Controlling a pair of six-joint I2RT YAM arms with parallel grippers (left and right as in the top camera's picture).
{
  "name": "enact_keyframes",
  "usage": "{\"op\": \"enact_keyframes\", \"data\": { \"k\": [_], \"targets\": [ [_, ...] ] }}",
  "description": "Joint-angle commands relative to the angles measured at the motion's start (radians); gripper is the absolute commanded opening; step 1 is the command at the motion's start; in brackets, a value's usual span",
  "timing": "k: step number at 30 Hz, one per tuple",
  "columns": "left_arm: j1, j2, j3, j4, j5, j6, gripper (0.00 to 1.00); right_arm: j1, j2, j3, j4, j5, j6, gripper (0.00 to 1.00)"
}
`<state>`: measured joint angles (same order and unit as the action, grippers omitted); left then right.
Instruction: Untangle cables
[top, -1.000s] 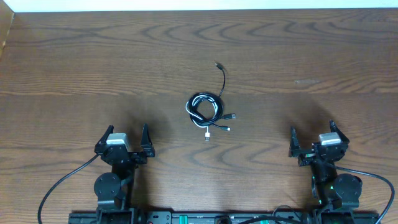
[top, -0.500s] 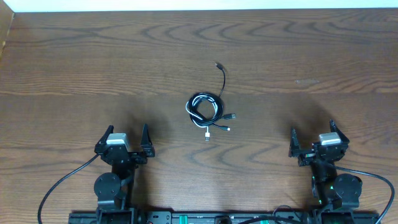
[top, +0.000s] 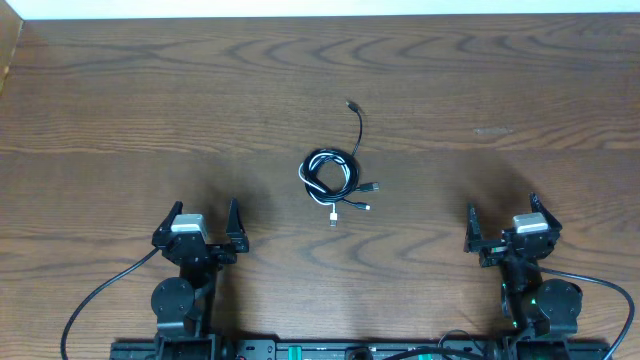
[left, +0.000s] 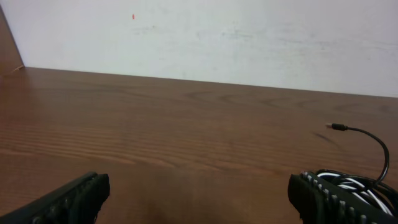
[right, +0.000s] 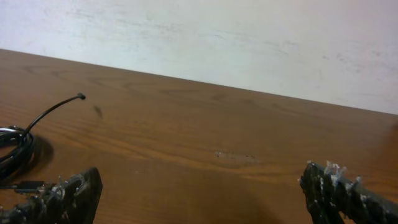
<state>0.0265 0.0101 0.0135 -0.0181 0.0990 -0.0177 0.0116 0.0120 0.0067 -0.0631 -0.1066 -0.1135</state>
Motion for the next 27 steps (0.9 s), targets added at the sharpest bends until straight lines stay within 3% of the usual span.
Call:
{"op": "enact_keyframes", "data": {
  "k": [1, 19, 23, 27],
  "targets": [
    [0.005, -0.006, -0.009, -0.044, 0.021, 0.018, 0.97, 0.009, -0.006, -0.001, -0.004, 0.003, 0.008, 0.99],
    [0.005, -0.004, -0.009, -0.045, 0.021, 0.016, 0.97, 0.009, -0.006, -0.001, 0.0, 0.003, 0.024, 0.99],
    [0.005, -0.002, -0.007, -0.046, 0.021, -0.076, 0.97, 0.009, -0.006, 0.0, 0.007, 0.004, 0.095, 0.99],
    [0.005, 0.021, 0.013, -0.077, 0.021, -0.085, 0.97, 0.009, -0.005, 0.015, -0.007, 0.027, 0.121, 0.99]
  ]
}}
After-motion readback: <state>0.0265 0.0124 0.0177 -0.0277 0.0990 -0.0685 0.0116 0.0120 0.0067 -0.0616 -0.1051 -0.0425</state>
